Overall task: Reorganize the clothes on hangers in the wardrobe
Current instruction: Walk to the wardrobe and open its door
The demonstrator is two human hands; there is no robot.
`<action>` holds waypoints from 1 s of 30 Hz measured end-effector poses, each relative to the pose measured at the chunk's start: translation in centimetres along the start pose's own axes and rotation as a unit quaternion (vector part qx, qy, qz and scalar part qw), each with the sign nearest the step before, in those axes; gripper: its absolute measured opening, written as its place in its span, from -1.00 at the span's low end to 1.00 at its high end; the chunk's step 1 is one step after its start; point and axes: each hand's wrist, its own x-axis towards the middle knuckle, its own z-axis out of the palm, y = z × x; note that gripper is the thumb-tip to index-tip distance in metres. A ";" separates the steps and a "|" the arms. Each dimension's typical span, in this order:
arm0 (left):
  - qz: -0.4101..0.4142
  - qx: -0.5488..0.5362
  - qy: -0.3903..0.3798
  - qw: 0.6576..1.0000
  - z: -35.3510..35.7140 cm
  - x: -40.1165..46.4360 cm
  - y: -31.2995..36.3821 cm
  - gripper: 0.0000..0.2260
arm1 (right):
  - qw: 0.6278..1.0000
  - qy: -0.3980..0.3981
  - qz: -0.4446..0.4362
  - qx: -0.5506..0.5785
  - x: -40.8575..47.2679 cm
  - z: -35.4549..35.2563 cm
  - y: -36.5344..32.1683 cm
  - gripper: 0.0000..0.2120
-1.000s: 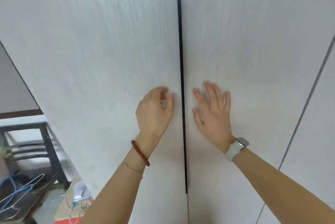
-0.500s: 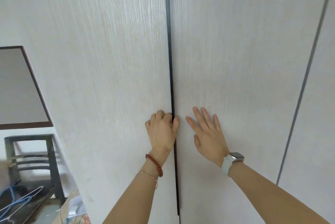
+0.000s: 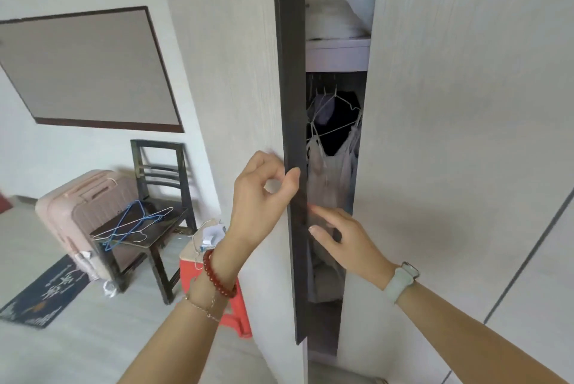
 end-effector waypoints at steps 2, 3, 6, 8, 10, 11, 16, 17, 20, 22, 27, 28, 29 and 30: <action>-0.017 0.007 0.008 1.000 -3.0 -1.4 0.0 -0.76 | 0.999 -0.027 -0.015 0.021 -0.1 2.5 -1.4 -0.56; -0.026 0.010 0.014 1.000 -4.5 -2.1 -0.2 -0.76 | 0.998 -0.041 -0.020 0.031 -0.1 3.9 -2.2 -0.52; -0.080 0.006 0.052 0.995 -9.1 -3.9 -1.2 -0.83 | 0.995 -0.073 -0.032 0.053 0.2 8.5 -4.8 -0.36; -0.103 -0.016 0.088 0.991 -11.4 -5.1 -1.8 -0.88 | 0.993 -0.082 -0.054 0.061 0.5 11.1 -6.9 -0.37; -0.089 -0.014 0.124 0.988 -13.4 -5.9 -2.2 -0.88 | 0.991 -0.086 -0.076 0.062 0.9 13.4 -8.7 -0.38; -0.080 0.004 0.135 0.988 -13.9 -6.1 -2.4 -0.83 | 0.991 -0.088 -0.088 0.057 1.1 14.0 -9.2 -0.39; -0.110 0.085 0.222 0.965 -16.1 -6.2 -3.6 -0.59 | 0.987 -0.109 -0.115 0.021 2.4 16.3 -10.9 -0.53; -0.111 0.101 0.239 0.959 -16.2 -6.3 -3.8 -0.54 | 0.988 -0.103 -0.111 0.014 2.5 16.3 -10.7 -0.55; -0.110 0.235 0.255 0.931 -16.0 -7.3 -4.4 -0.41 | 0.993 -0.077 -0.090 -0.022 2.8 15.7 -9.6 -0.60; -0.100 0.310 0.226 0.918 -15.0 -8.3 -4.9 -0.37 | 0.994 -0.067 -0.068 -0.043 2.6 14.8 -8.4 -0.61; -0.058 0.332 0.068 0.939 -10.4 -8.9 -6.6 -0.48 | 0.994 -0.038 -0.026 -0.100 2.2 10.9 -5.7 -0.63; -0.071 0.308 0.042 0.948 -9.5 -8.4 -7.0 -0.51 | 0.993 -0.027 -0.018 -0.116 2.2 9.9 -5.2 -0.64; -0.083 0.281 0.017 0.956 -8.6 -7.8 -7.4 -0.53 | 0.991 -0.012 -0.009 -0.132 2.1 8.7 -4.5 -0.64; -0.090 0.257 -0.009 0.962 -7.5 -7.1 -7.8 -0.55 | 0.989 0.002 0.003 -0.150 2.0 7.5 -3.8 -0.64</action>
